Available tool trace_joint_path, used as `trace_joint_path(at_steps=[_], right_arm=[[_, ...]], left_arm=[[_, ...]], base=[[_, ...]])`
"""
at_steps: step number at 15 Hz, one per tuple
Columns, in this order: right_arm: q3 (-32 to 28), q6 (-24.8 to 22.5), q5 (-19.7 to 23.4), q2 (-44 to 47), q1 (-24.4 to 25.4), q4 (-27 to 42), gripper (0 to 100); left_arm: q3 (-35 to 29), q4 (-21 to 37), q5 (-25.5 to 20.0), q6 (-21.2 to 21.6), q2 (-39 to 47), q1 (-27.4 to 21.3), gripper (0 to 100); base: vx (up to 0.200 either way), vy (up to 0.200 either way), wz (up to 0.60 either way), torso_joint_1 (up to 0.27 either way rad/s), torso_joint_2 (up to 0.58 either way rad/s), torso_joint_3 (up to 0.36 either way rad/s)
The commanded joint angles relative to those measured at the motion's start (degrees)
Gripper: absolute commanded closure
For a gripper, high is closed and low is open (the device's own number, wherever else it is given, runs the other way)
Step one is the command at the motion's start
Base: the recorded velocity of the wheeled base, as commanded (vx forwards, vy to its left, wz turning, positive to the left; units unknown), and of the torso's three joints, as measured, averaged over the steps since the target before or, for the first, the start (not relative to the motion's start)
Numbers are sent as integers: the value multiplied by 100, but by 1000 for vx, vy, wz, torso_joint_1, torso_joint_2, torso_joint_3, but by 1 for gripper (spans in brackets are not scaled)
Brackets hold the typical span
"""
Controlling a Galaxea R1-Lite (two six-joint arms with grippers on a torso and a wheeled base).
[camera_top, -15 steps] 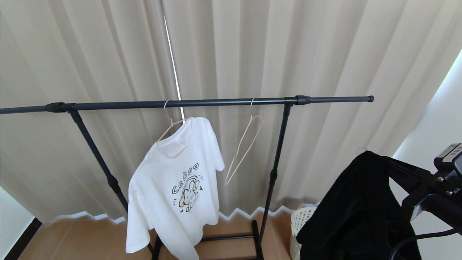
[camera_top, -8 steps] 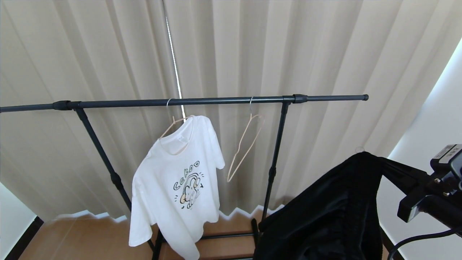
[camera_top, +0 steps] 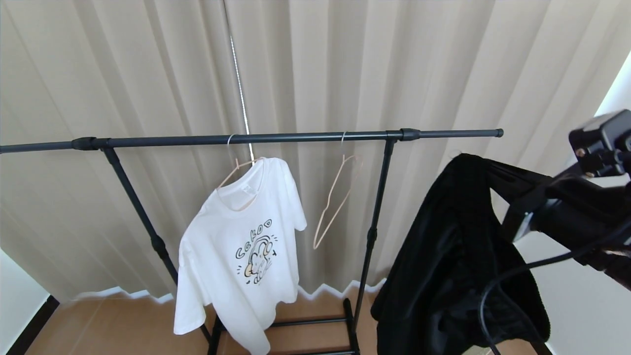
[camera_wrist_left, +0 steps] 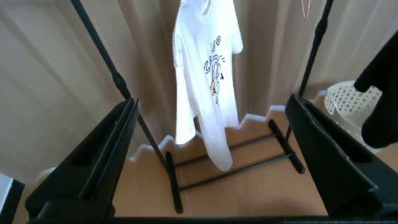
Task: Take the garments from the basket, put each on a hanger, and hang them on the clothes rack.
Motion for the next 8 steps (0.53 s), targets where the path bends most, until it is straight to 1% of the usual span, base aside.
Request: trace_joint_path(at_steps=[1, 2, 3, 4, 6, 7, 8], right_arm=[[-787, 312, -50, 843, 166, 160, 100], [-1069, 567, -85, 1327, 166, 98, 100], [-1095, 875, -59, 1546, 166, 72, 100], [-1113, 1077, -77, 1731, 175, 63, 100], [-1209, 1103, -138, 2030, 175, -139, 100], [-1324, 1103, -393, 2127, 210, -148, 100], [-1517, 1139, -806, 2285, 377, -157, 100]], left_arm=[[-1336, -40, -250, -271, 2100, -196, 0], [-1881, -40, -223, -808, 2874, -688, 0], [-2294, -22, -171, -1352, 3366, -1092, 0], [-2610, 4, 119, -1713, 3858, -1461, 0], [-3050, -40, 937, -2179, 4886, -2358, 0], [-3278, -75, 1341, -2513, 5458, -3035, 0], [-3480, -189, 1517, -2724, 6055, -3404, 0]], base=[[0, 0, 0, 0, 0, 0], [0, 0, 0, 0, 0, 0], [0, 0, 0, 0, 0, 0], [0, 0, 0, 0, 0, 0], [0, 0, 0, 0, 0, 0], [0, 0, 0, 0, 0, 0], [0, 0, 0, 0, 0, 0]])
